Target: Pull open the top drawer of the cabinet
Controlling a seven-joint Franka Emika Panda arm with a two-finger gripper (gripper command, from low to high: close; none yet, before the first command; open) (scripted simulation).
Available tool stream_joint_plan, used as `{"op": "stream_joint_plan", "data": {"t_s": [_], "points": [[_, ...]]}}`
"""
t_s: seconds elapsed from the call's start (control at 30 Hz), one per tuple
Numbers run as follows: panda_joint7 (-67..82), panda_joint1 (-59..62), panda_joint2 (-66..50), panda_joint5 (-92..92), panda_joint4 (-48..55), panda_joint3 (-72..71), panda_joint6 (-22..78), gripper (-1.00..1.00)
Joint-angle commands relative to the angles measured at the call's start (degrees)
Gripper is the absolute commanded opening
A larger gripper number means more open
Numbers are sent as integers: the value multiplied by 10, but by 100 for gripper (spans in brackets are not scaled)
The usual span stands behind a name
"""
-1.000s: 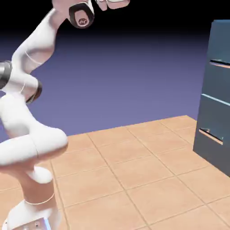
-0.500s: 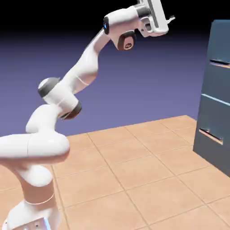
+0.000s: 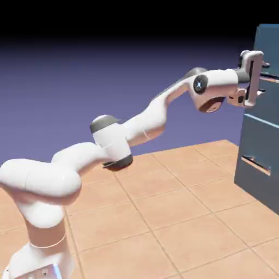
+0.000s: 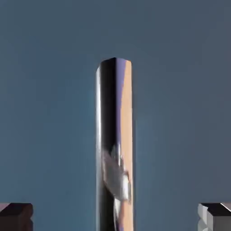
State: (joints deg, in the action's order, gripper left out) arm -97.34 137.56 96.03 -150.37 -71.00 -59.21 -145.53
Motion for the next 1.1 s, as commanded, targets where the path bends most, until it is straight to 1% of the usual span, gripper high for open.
{"op": "stream_joint_plan", "data": {"t_s": [0.0,0.17,0.2,0.23,0.73,0.9,1.07], "points": [[-7,12,-4,3,21,2,-8,0],[-40,68,-21,17,119,9,-46,0],[-40,68,-21,17,119,9,-46,-100],[-40,68,-21,17,119,9,-46,-100],[43,-104,44,-22,-192,-2,79,-100],[144,-172,-46,11,-217,-80,47,-100],[165,-237,-34,11,-321,-72,85,-100]]}}
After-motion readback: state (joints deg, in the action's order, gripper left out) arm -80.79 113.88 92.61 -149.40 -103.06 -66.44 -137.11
